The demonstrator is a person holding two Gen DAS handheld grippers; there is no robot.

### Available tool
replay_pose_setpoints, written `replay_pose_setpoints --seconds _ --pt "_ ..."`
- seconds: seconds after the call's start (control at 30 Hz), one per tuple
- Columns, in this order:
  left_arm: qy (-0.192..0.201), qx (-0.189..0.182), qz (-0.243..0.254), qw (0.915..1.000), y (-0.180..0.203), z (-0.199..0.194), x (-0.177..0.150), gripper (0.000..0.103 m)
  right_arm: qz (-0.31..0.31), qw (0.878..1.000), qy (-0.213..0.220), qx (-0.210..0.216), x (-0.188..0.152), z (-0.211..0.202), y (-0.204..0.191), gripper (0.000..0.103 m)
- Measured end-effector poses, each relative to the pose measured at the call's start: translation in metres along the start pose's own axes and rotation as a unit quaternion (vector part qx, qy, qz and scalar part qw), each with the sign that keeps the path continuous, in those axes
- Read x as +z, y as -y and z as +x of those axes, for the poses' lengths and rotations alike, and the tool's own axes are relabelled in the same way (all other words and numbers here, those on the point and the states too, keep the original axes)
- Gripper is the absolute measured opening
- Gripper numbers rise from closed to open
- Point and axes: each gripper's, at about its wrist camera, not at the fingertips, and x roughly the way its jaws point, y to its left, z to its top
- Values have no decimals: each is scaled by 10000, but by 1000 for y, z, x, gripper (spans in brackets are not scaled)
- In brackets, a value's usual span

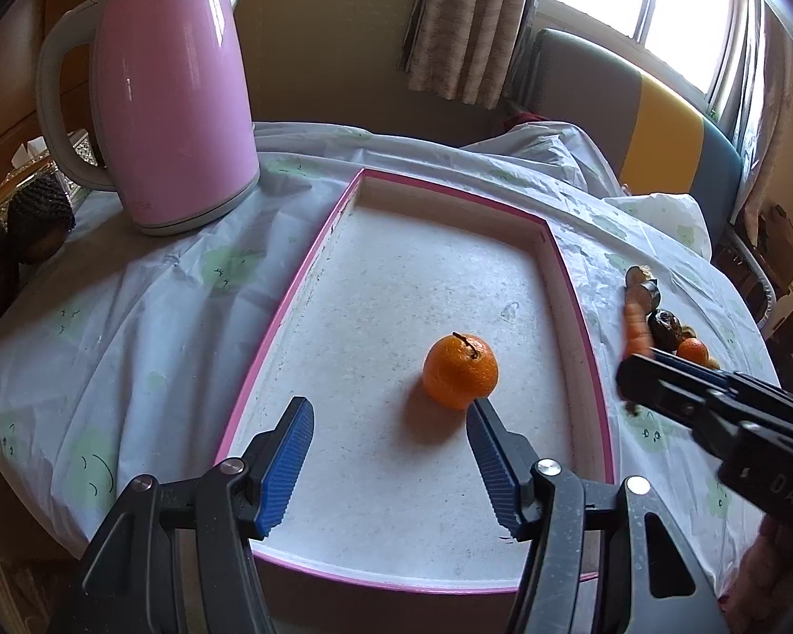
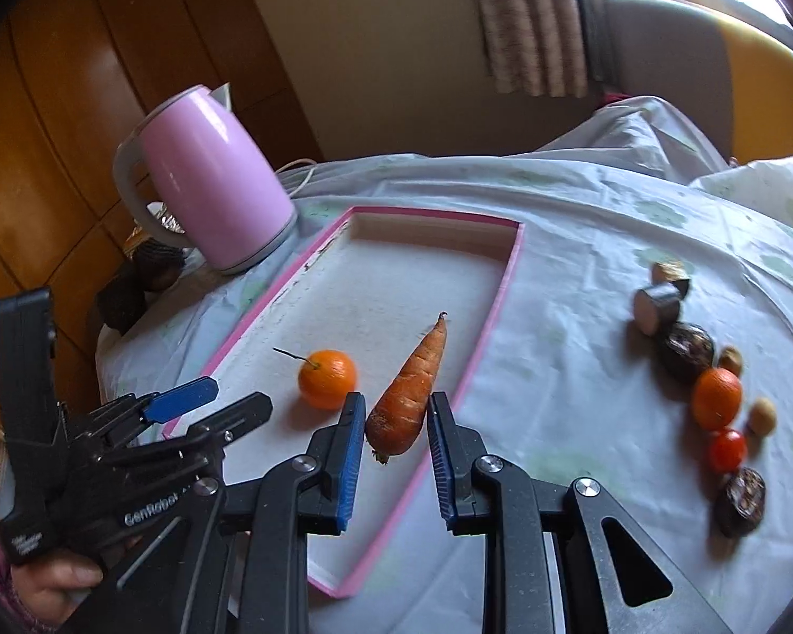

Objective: Organize fruits
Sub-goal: 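Carry the orange into the pink tray with the left tool while the right tool carries the carrot there, then reach the left tool to the dark round fruit and grasp it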

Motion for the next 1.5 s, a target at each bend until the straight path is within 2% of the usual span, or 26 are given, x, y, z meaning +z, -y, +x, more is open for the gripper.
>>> replay_pose_setpoints --seconds 0.07,0.1,0.23,0.27,0.4,0.43,0.5,0.53,0.63,0.67,0.8,1.0,1.17,1.23,1.3,1.4,1.5 --pt "1 -2 -29 10000 -2 -1 0 61 -90 10000 11 -37 1 4 -5 30" --pt "-6 5 -34 10000 -3 -1 -1 61 -84 9999 20 -65 2 6 -5 38" --pt "-5 -9 -61 10000 -4 -1 -1 61 -147 9994 161 -268 -3 -1 -4 44" --pt "-8 -18 -51 10000 -3 -1 -2 61 -185 9988 234 -389 -4 -5 -3 50" --pt "39 -109 4 9999 2 -5 -2 61 -457 9897 861 -1053 -15 -32 0 85" --pt "60 -134 20 9999 4 -6 -2 61 -531 9853 1037 -1250 -18 -40 1 88" --pt "131 -152 55 9998 6 -9 -2 61 -561 9776 1296 -1560 -23 -55 6 100" --pt "178 -146 57 9997 7 -11 -2 61 -568 9739 1390 -1703 -25 -61 9 103" --pt "325 -234 61 9992 9 -18 -1 61 -619 9601 1417 -2329 -32 -72 18 103" --pt "341 -273 81 9990 11 -20 -1 61 -614 9589 1344 -2423 -34 -73 24 103" --pt "294 -381 175 9987 19 -21 0 61 -88 9676 1121 -2259 -45 -89 65 103" --pt "277 -431 613 9968 40 -20 -5 61 932 9536 1132 -2630 -71 -121 126 103" --pt "283 -932 835 9917 61 -25 -5 61 1682 9407 900 -2807 -91 -129 167 103" --pt "261 -1024 966 9897 71 -26 -5 61 1885 9367 760 -2851 -98 -127 179 102" --pt "224 -1133 1065 9876 79 -26 -5 61 2070 9358 669 -2773 -105 -124 188 93" --pt "134 -1239 1162 9854 90 -24 -5 63 2148 9365 548 -2718 -113 -118 193 85" --pt "85 -1406 1210 9826 102 -22 -5 72 2150 9401 489 -2602 -118 -115 195 79"
